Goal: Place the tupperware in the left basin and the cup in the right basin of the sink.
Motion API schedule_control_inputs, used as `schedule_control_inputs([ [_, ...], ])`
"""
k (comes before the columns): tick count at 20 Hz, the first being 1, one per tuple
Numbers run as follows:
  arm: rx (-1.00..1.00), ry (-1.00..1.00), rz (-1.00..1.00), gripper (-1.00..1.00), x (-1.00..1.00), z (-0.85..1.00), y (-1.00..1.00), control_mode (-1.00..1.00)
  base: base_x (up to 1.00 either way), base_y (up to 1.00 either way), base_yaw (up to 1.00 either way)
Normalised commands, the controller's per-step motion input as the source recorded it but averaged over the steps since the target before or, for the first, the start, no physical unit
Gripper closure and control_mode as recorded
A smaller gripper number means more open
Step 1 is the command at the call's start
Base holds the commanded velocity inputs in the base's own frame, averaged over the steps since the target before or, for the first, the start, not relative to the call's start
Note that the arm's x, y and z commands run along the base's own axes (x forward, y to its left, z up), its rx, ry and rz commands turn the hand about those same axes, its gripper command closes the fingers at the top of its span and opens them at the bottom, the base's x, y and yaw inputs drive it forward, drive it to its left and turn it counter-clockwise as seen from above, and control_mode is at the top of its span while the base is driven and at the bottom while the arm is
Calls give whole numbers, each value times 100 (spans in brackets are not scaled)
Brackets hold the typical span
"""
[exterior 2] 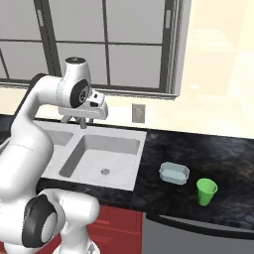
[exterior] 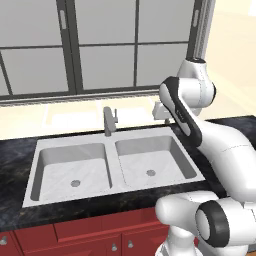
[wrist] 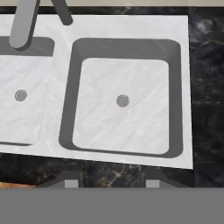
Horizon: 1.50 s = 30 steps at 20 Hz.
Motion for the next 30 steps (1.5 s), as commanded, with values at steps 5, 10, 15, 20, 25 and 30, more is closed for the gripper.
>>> schedule_control_inputs([
  [5, 0, 0, 0, -100, 0, 0, 0, -100, 0, 0, 0],
  [10, 1, -3, -5, -100, -28, 0, -25, -100, 0, 0, 0],
  [15, 2, 0, -4, -100, -21, 0, -82, -100, 0, 0, 0],
  [20, 1, 0, 0, -100, -2, -4, -100, -100, 0, 0, 0],
  [25, -4, 5, -1, -100, 0, -25, -63, -100, 0, 0, 0],
  [30, 2, 1, -1, -100, 0, -20, -33, -100, 0, 0, 0],
])
